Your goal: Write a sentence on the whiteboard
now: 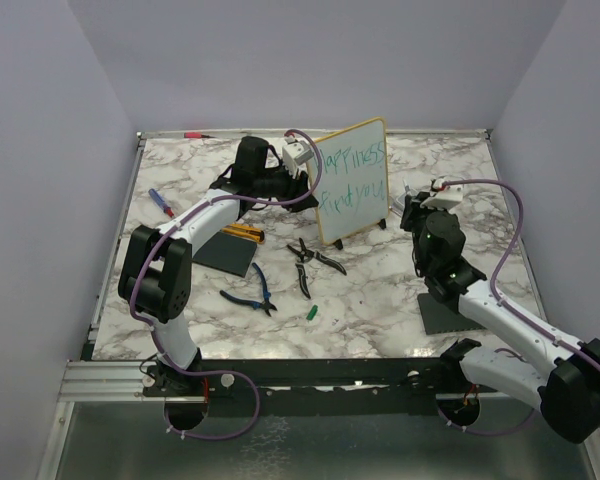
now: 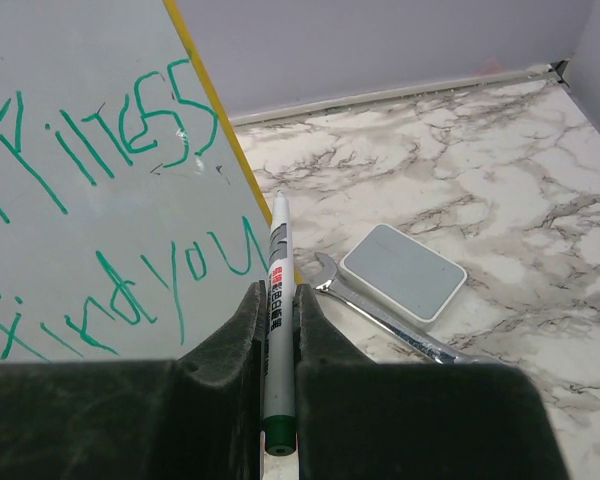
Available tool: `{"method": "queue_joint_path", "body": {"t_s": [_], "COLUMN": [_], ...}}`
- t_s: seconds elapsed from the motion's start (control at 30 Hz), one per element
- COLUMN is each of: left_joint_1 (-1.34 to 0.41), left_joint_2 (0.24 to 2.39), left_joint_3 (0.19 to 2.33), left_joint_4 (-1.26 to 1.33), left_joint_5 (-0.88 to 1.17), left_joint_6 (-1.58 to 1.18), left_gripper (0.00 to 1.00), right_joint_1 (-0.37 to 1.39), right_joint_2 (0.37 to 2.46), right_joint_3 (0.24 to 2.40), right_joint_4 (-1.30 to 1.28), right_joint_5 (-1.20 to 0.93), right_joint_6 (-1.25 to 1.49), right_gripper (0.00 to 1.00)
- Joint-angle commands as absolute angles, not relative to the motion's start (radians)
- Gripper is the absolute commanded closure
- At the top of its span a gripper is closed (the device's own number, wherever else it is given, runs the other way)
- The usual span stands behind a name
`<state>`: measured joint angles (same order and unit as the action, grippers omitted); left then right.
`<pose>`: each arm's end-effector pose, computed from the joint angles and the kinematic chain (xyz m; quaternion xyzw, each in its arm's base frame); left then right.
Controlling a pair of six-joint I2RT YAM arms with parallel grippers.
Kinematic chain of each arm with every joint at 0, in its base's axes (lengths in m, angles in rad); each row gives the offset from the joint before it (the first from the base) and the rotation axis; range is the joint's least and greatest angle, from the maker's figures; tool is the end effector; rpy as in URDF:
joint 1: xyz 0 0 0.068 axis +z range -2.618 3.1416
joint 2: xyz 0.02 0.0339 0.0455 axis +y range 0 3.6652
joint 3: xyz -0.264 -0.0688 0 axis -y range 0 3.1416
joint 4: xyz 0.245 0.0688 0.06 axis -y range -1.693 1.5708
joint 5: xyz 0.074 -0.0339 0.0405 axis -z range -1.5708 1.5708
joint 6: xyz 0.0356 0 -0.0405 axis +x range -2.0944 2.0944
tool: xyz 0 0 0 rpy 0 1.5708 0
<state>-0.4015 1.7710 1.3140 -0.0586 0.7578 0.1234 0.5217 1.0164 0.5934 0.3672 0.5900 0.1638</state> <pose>0.3639 -0.1811 0.2687 0.3881 0.7269 -0.3813 0.4189 0.2114 0.0987 0.2863 0.0728 0.7196 0.0220 0.6902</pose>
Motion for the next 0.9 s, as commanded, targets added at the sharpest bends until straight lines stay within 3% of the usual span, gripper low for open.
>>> {"method": "queue_joint_path", "body": {"t_s": [0.0, 0.17, 0.2, 0.3, 0.57, 0.87], "left_joint_1": [-0.403, -0.405, -0.404, -0.403, -0.404, -0.405], "left_joint_2": [1.739, 1.716, 1.711, 1.693, 1.578, 1.257], "left_joint_3": [1.301, 1.294, 1.291, 1.283, 1.236, 1.011], "left_joint_4": [-0.078, -0.082, -0.082, -0.084, -0.088, 0.069], "left_joint_5": [0.738, 0.699, 0.689, 0.658, 0.570, 0.183], "left_joint_6": [0.133, 0.130, 0.130, 0.127, 0.131, 0.004], "left_gripper": [0.52, 0.37, 0.22, 0.04, 0.01, 0.01], "right_joint_1": [0.518, 0.518, 0.518, 0.518, 0.517, 0.517], "right_joint_2": [1.007, 0.979, 0.970, 0.945, 0.887, 0.823], "right_joint_3": [0.587, 0.588, 0.586, 0.582, 0.574, 0.548], "right_joint_4": [0.348, 0.339, 0.337, 0.331, 0.255, 0.204], "right_joint_5": [0.609, 0.598, 0.590, 0.571, 0.533, 0.499], "right_joint_6": [0.160, 0.156, 0.153, 0.153, 0.168, 0.198], "right_gripper": [0.99, 0.99, 1.00, 0.99, 0.99, 0.99]}}
